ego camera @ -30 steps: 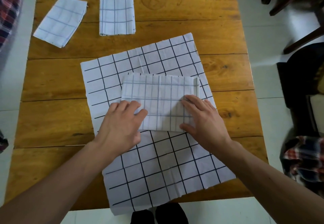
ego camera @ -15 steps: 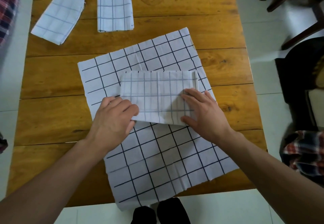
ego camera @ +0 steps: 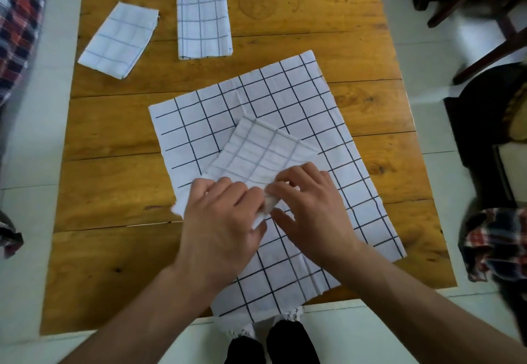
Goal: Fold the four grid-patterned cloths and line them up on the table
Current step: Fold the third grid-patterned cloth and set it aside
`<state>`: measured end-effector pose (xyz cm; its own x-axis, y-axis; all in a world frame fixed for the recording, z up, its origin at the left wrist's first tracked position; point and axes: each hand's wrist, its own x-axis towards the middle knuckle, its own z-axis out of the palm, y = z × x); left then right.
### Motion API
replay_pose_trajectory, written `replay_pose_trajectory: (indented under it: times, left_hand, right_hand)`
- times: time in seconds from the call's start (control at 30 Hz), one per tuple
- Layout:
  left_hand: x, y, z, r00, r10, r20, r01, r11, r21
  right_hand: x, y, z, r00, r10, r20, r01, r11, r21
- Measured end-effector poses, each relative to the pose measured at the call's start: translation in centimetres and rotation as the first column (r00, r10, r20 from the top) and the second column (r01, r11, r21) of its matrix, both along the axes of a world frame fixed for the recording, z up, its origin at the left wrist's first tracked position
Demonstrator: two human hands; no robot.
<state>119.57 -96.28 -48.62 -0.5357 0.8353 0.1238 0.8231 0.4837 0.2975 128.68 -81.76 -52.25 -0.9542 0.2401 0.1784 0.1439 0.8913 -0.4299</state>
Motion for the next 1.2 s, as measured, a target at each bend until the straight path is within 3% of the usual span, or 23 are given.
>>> replay_pose_trajectory:
  times: [0.13, 0.3, 0.43, 0.6, 0.83, 1.03, 1.2]
  left_hand:
    - [1.0, -1.2, -1.1, 0.997, -0.052, 0.064, 0.047, 0.996, 0.075]
    - [0.4, -4.6, -4.5, 0.964, -0.010, 0.266, 0.037, 0.995, -0.095]
    - [0.3, -6.3, -6.8, 0.975, -0.044, 0.219, 0.064, 0.994, -0.087]
    - [1.3, -7.3, -6.9, 0.979, -0.146, 0.144, 0.130, 0.985, 0.116]
    - [1.8, -7.8, -7.3, 0.954, -0.229, 0.193, 0.193, 0.963, 0.188]
    - [0.6, -8.5, -8.3, 0.893, -0.265, 0.363, 0.226, 0.963, 0.149]
    - [-0.5, -8.9, -8.8, 0.910, -0.207, 0.360, 0.211, 0.977, 0.027]
  right_hand:
    - [0.8, -0.8, -1.5, 1.000, -0.018, -0.018, 0.018, 0.999, -0.031]
    - [3.0, 0.0, -2.8, 0.999, 0.019, -0.039, -0.023, 0.995, -0.102]
    - [4.9, 0.6, -3.7, 0.998, 0.020, -0.053, -0.026, 0.994, -0.105]
    - [6.7, 1.0, -4.4, 1.000, -0.024, -0.018, 0.023, 0.999, -0.040]
    - [7.2, 1.1, -4.7, 0.994, -0.060, 0.094, 0.057, 0.998, 0.032]
    - [7.3, 0.9, -5.9, 0.994, -0.096, 0.054, 0.097, 0.995, -0.007]
    - [7.4, 0.9, -6.1, 0.991, -0.125, 0.043, 0.126, 0.992, -0.027]
